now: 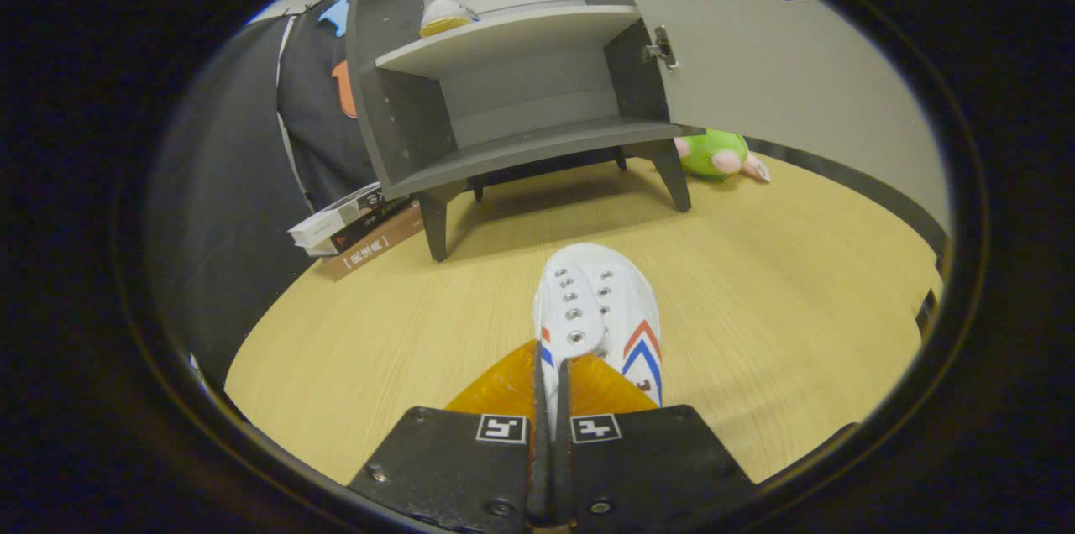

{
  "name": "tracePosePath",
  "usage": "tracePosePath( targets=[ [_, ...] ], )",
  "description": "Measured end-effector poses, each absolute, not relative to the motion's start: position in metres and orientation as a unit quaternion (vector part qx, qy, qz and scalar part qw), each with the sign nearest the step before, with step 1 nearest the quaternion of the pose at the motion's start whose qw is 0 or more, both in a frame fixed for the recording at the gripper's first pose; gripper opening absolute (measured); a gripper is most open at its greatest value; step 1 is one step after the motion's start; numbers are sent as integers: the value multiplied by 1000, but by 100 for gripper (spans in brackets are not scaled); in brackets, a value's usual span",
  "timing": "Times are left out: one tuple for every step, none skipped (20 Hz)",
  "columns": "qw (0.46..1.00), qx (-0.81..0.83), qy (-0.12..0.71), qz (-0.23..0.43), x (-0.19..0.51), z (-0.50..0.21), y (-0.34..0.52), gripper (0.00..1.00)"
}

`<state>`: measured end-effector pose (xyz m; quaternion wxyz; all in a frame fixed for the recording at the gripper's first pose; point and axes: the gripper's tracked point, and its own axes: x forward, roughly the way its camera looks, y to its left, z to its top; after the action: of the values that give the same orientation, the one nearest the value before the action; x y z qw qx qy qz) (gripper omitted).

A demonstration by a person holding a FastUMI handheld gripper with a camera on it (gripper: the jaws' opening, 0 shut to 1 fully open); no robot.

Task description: Open the shoe cabinet door, grab the shoes and put them into the shoe cabinet, then close the shoe cabinet door.

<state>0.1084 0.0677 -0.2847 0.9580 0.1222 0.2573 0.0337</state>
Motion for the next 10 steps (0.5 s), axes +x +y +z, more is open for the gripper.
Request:
tracePosePath(
  targets=[
    [958,121,257,35,110,-285,67,6],
    [958,120,258,36,109,-285,67,6],
    [958,117,259,38,109,-285,67,6],
    [959,115,258,40,109,-284,67,6],
    [959,111,258,42,109,-285,67,6],
    [960,108,255,45,109,-283,66,6],
    [960,106,253,49,109,-282,66,6],
    [961,107,251,52,109,-280,66,6],
    [961,106,250,54,108,-279,66,6],
    [962,102,248,57,108,-277,66,6]
  ],
)
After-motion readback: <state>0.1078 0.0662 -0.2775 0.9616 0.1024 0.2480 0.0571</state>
